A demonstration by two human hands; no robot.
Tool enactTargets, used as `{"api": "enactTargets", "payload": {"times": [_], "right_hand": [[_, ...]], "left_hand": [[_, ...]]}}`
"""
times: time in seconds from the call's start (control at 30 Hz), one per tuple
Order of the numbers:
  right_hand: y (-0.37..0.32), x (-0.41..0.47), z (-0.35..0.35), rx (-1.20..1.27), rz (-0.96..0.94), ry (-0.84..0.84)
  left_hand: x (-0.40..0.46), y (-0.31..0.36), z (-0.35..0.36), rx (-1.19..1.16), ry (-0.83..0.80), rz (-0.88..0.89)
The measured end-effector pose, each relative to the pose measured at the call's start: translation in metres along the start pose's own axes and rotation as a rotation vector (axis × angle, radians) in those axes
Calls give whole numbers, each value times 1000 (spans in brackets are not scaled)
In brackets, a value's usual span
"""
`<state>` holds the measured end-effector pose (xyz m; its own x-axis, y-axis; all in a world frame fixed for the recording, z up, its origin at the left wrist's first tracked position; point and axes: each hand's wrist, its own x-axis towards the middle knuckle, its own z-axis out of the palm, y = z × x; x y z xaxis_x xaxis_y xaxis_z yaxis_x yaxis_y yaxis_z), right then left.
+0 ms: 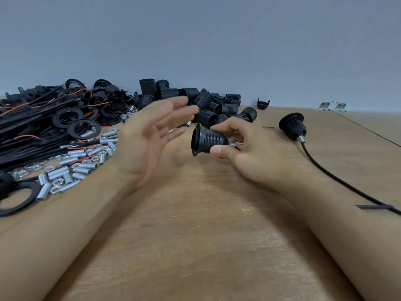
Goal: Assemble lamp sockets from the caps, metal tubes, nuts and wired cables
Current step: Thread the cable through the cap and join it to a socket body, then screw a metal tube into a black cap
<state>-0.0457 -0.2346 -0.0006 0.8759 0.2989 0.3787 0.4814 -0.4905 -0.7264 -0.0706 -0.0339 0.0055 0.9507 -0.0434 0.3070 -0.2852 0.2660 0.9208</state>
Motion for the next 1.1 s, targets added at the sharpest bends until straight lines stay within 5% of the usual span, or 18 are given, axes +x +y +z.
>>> {"api": "enactTargets", "payload": {"times": [0.13, 0.33, 0.5, 0.77, 0.87, 0.97, 1.1], "right_hand": [[9, 7, -7, -76, 30, 160], [30, 15, -42, -277, 312, 602], [37, 12, -37, -581, 408, 474], [33, 15, -22, -497, 163, 395], [33, 17, -20, -460, 109, 381], [34, 17, -18, -428, 94, 346], [34, 15, -16, -373, 86, 305]], "left_hand": [[3, -7, -5, 118, 127, -4], [3, -14, -3, 320, 81, 23], [5, -20, -7, 589, 148, 80], [7, -19, -24, 1395, 276, 153], [12, -12, -46, 1706, 454, -18], [13, -8, -58, 1757, 450, -208], [13, -7, -57, 1724, 346, -189]]}}
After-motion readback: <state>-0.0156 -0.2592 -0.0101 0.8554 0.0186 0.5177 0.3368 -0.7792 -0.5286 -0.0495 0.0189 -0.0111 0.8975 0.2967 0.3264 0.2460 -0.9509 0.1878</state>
